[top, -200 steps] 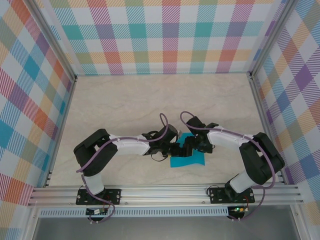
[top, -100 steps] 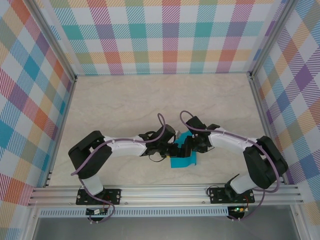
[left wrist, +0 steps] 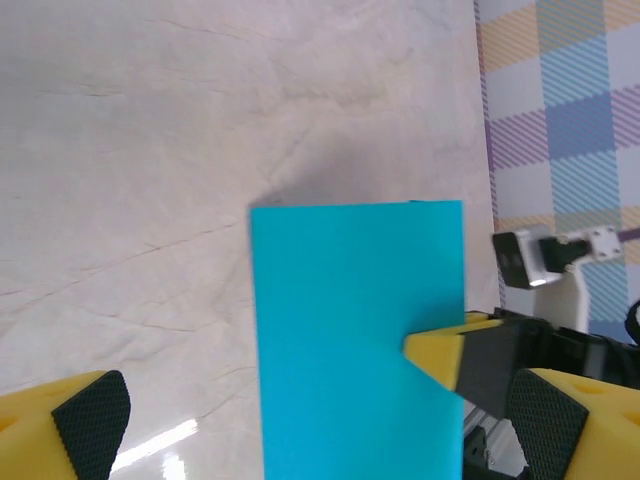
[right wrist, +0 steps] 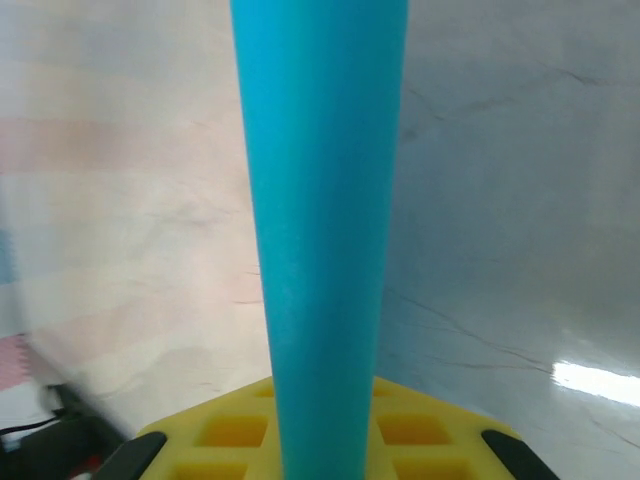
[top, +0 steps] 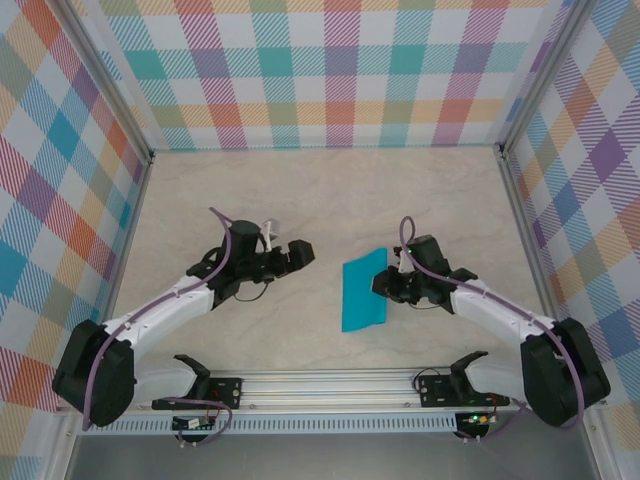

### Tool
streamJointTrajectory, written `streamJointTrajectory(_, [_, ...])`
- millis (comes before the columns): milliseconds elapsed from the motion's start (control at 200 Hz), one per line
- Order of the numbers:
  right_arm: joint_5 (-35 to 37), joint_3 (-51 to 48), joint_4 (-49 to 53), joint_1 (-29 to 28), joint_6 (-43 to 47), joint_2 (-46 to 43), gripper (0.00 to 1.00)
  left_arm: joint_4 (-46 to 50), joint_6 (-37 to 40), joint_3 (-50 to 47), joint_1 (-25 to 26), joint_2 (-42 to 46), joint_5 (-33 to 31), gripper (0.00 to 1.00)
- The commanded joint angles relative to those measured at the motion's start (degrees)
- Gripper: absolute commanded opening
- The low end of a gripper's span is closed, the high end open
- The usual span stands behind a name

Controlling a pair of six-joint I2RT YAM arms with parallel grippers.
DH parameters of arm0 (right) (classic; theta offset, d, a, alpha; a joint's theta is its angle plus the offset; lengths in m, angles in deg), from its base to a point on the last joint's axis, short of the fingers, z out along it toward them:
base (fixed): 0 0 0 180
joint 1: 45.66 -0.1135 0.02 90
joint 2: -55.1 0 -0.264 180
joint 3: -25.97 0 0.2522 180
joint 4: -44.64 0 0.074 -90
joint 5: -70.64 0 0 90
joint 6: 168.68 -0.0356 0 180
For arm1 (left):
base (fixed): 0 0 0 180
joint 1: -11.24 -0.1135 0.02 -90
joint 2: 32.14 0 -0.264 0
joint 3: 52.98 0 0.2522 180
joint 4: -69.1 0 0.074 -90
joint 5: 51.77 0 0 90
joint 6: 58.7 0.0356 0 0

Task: Fold a paper plane with a square sheet of paper (fold left side to right side)
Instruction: Pick up the square sheet of paper from the center of the table, then place a square sheet of paper at the center of the table.

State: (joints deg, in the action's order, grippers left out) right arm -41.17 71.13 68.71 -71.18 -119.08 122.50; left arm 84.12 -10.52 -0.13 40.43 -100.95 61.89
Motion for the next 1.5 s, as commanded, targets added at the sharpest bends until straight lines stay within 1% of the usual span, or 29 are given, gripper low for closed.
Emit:
streamJointTrajectory(0, [-12.2, -1.2, -11.0, 3.3, -3.5, -4.4, 0.16, -0.5, -1.4, -1.2, -3.7, 3.3, 8.1, 1.00])
streamJointTrajectory(125, [-17.7, 0.5, -13.0, 6.8, -5.8, -8.7, 0.17, -5.7, -4.9, -1.4, -7.0, 5.8, 15.3, 1.00])
streamJointTrajectory(225, [-20.4, 4.1, -12.5, 8.3, -6.8, -11.8, 0.17, -10.4, -7.5, 0.6, -7.2, 7.3, 19.4, 1.00])
streamJointTrajectory(360, [-23.5, 10.6, -11.1, 8.5, -7.7, -13.5, 0.17, -16.9, -11.5, 4.1, -7.1, 8.7, 23.2, 1.00])
streamJointTrajectory(500, [-26.9, 16.8, -10.7, 8.3, -8.8, -13.8, 0.17, -16.8, -11.6, 9.0, -6.2, 8.1, 25.0, 1.00])
streamJointTrajectory(610, [-27.5, 20.0, -9.9, 7.8, -9.1, -13.8, 0.17, -17.8, -11.6, 11.5, -3.8, 6.3, 25.3, 1.00])
streamJointTrajectory(730, [-26.5, 20.9, -9.6, 6.7, -9.5, -13.6, 0.18, -20.2, -11.7, 13.5, -0.3, 4.3, 25.3, 1.00])
streamJointTrajectory(845, [-26.0, 20.3, -11.3, 5.5, -10.8, -13.1, 0.18, -17.5, -9.4, 15.5, 2.5, 2.2, 24.3, 0.99])
streamJointTrajectory(905, [-25.9, 20.0, -12.2, 5.0, -11.3, -13.0, 0.19, -17.7, -9.3, 15.8, 3.5, 1.0, 24.1, 0.97])
streamJointTrajectory(980, [-25.4, 20.0, -12.0, 4.6, -11.1, -12.7, 0.19, -18.4, -9.5, 15.9, 4.3, -0.2, 23.9, 0.88])
streamJointTrajectory(1030, [-25.0, 20.0, -11.5, 4.5, -10.9, -12.6, 0.20, -18.7, -9.5, 16.1, 4.8, -0.6, 23.7, 0.78])
streamJointTrajectory(1055, [-24.8, 20.1, -11.1, 4.4, -10.8, -12.4, 0.20, -18.7, -9.4, 16.1, 4.9, -0.7, 23.5, 0.71])
streamJointTrajectory(1100, [-24.1, 20.2, -10.0, 4.4, -10.1, -12.4, 0.23, -18.2, -9.2, 16.1, 5.0, -0.6, 22.9, 0.55])
streamJointTrajectory(1135, [-23.3, 20.3, -8.7, 4.4, -9.2, -12.5, 0.25, -16.8, -8.7, 16.2, 4.9, -0.6, 22.0, 0.39])
streamJointTrajectory(1175, [-22.0, 20.7, -6.2, 4.4, -7.8, -12.7, 0.30, -14.2, -7.6, 16.4, 4.9, -0.5, 20.7, 0.25])
streamJointTrajectory(1220, [-19.7, 21.3, -2.6, 4.4, -5.8, -13.0, 0.39, -11.6, -6.3, 16.5, 4.9, -0.5, 19.3, 0.13])
streamJointTrajectory(1250, [-17.6, 21.8, 0.6, 4.4, -4.1, -13.1, 0.45, -9.9, -5.5, 16.5, 4.8, -0.7, 18.2, 0.06])
streamJointTrajectory(1270, [-15.9, 22.3, 3.0, 4.4, -2.8, -13.1, 0.48, -8.3, -5.0, 16.7, 4.8, -0.8, 17.4, 0.04])
streamJointTrajectory(1340, [-10.4, 23.5, 10.4, 4.5, 1.1, -12.9, 0.62, -4.4, -2.9, 17.1, 3.8, -2.1, 16.0, 0.02])
streamJointTrajectory(1380, [-7.1, 23.9, 14.1, 4.5, 3.2, -12.8, 0.67, -2.3, -2.0, 17.5, 2.9, -3.3, 15.5, 0.00])
streamJointTrajectory(1400, [-5.6, 24.1, 15.8, 4.5, 4.0, -12.6, 0.70, -1.2, -1.3, 17.7, 2.4, -4.0, 15.5, 0.00])
streamJointTrajectory(1445, [-1.4, 24.2, 18.9, 4.5, 5.6, -12.4, 0.80, 0.4, 0.2, 18.1, 1.2, -6.0, 15.6, 0.00])
streamJointTrajectory(1495, [2.5, 24.0, 21.6, 4.5, 7.1, -12.0, 0.89, 2.6, 2.5, 19.0, 0.0, -8.4, 15.5, 0.00])
